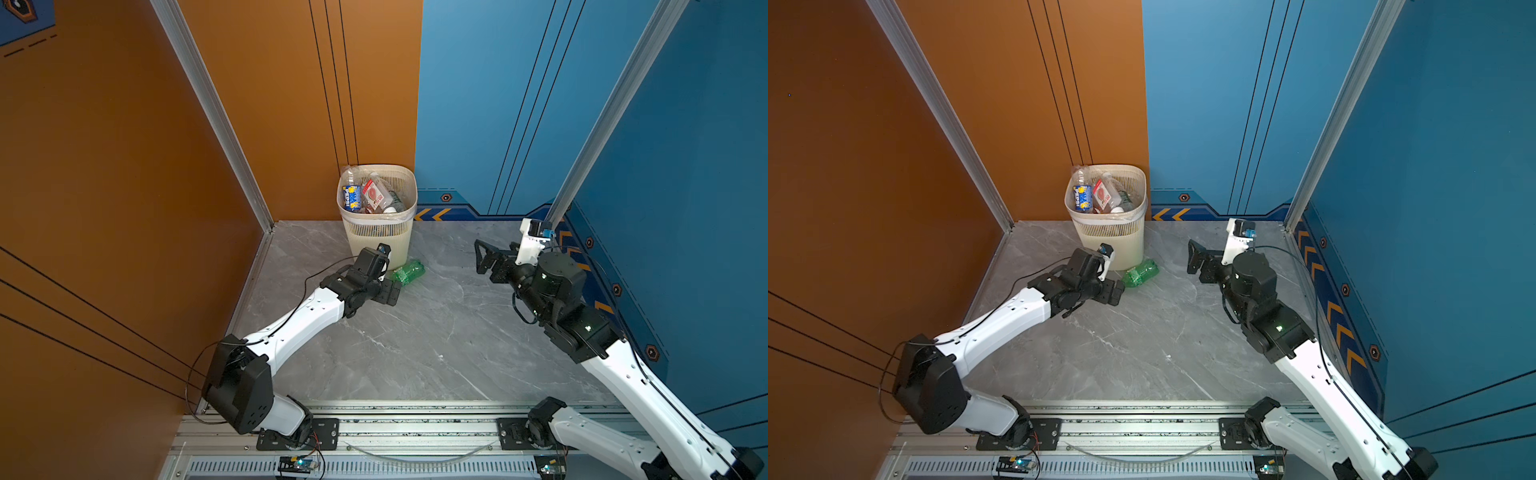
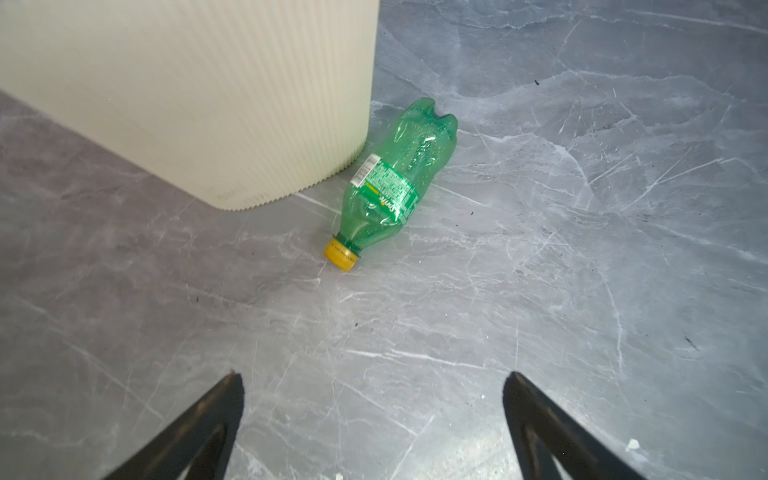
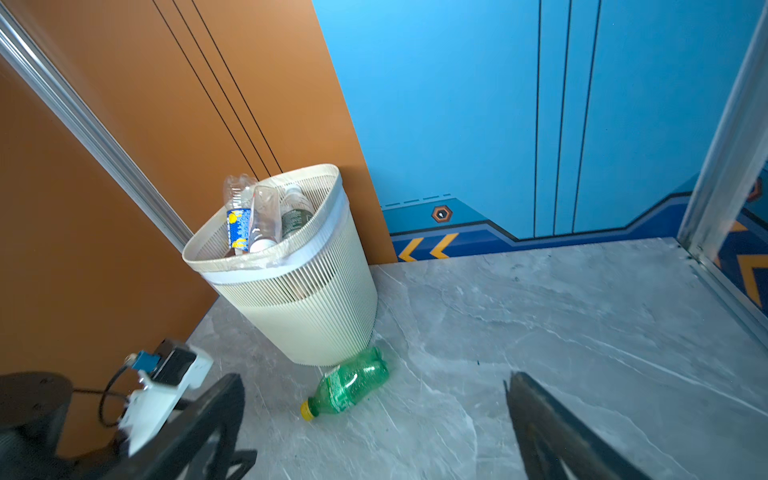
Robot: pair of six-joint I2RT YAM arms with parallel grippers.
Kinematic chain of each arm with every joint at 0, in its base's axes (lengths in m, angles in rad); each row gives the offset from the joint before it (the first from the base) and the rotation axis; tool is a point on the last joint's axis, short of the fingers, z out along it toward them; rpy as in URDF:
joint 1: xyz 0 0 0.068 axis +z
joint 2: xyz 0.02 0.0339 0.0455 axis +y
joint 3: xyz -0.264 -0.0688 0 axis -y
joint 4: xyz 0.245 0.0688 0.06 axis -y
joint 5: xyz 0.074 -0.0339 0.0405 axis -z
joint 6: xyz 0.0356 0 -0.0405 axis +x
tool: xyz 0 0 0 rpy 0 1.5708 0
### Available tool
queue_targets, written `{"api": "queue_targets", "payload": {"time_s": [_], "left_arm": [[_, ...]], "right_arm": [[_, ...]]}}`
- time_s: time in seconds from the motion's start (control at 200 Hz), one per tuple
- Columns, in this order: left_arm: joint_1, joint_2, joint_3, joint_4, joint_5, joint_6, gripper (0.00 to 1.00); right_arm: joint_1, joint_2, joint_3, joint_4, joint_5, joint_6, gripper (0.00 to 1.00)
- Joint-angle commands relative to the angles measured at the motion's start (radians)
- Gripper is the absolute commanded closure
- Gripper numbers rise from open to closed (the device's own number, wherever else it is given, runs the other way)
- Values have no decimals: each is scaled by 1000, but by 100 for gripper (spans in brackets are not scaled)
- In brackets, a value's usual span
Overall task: Put the plastic bottles in the bin
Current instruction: 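Withdraw the right gripper while the left gripper reaches to the green Sprite bottle, then grasp the green Sprite bottle with the left gripper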
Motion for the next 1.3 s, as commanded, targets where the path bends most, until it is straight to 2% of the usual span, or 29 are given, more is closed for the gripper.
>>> {"api": "queue_targets", "payload": {"time_s": [0.0,0.451,0.886,1.096,1.111,1.142,1.292], "left_arm": [[-11,83,77,0,-32,60,5],[-21,422,327,-34,-43,58,2],[-6,651,544,-132,-33,57,2],[-9,686,590,-154,-4,38,13],[-9,686,590,-154,-3,38,17],[-10,686,592,-155,-1,36,19],[-17,687,601,-168,4,43,25]], "right_arm": [[-17,-49,-40,-91,40,37,0],[-75,-140,-92,-140,31,51,1],[-125,-163,-121,-147,-1,52,0],[-145,-166,-128,-146,-15,55,1],[-146,-165,-131,-144,-16,57,0],[-149,-167,-132,-143,-18,58,1],[-158,-172,-137,-139,-25,64,1]]}}
